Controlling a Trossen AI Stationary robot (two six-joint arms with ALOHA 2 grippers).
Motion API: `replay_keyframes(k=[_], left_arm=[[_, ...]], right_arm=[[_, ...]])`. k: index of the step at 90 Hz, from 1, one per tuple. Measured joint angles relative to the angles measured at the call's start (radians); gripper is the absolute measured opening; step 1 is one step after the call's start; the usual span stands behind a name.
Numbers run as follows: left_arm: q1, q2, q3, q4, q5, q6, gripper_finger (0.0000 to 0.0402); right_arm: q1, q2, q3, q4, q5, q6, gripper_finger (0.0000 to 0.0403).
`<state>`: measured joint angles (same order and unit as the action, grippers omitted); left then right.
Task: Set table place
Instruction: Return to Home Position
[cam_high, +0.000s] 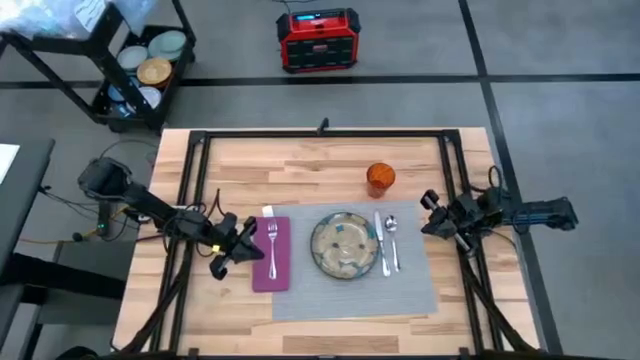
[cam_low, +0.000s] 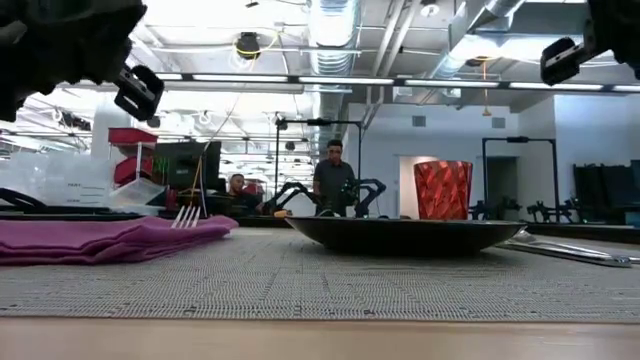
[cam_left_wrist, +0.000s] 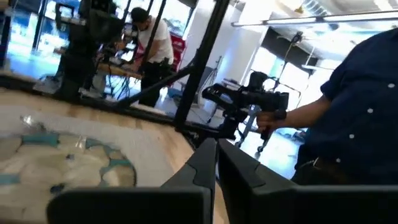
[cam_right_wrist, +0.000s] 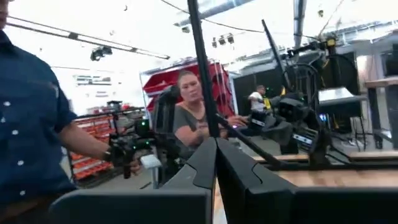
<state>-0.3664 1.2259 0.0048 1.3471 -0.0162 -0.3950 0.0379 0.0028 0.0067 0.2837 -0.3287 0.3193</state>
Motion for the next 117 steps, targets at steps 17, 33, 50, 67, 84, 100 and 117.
replay_keyframes(k=[17,33,50,67,84,100,117], left_arm=[[0.0,0.0,0.0,0.005,0.0,-0.011,0.0],[0.0,0.0,0.0,-0.041,0.001,-0.011,0.0],[0.0,0.0,0.0,-0.181,0.001,-0.021,0.0],[0.0,-0.014,0.0,-0.434,0.001,-0.021,0.0],[-0.006,-0.246,0.002,-0.909,0.001,-0.021,0.0],[0.002,-0.531,0.007,-1.343,0.004,-0.021,0.0],[0.041,-0.971,0.02,-1.329,-0.021,0.267,0.0]], right_arm=[[-0.021,0.001,0.0,-0.129,0.001,0.047,0.0],[-0.04,0.0,0.0,-0.183,0.002,0.076,0.0],[-0.041,-0.001,0.0,-0.215,0.002,0.075,0.0],[-0.041,0.0,-0.001,-0.217,0.002,0.075,0.0],[-0.04,0.0,-0.001,-0.22,0.002,0.073,0.0],[-0.04,0.0,-0.001,-0.222,0.002,0.073,0.0],[-0.04,0.004,-0.001,-0.221,0.002,0.073,0.0]])
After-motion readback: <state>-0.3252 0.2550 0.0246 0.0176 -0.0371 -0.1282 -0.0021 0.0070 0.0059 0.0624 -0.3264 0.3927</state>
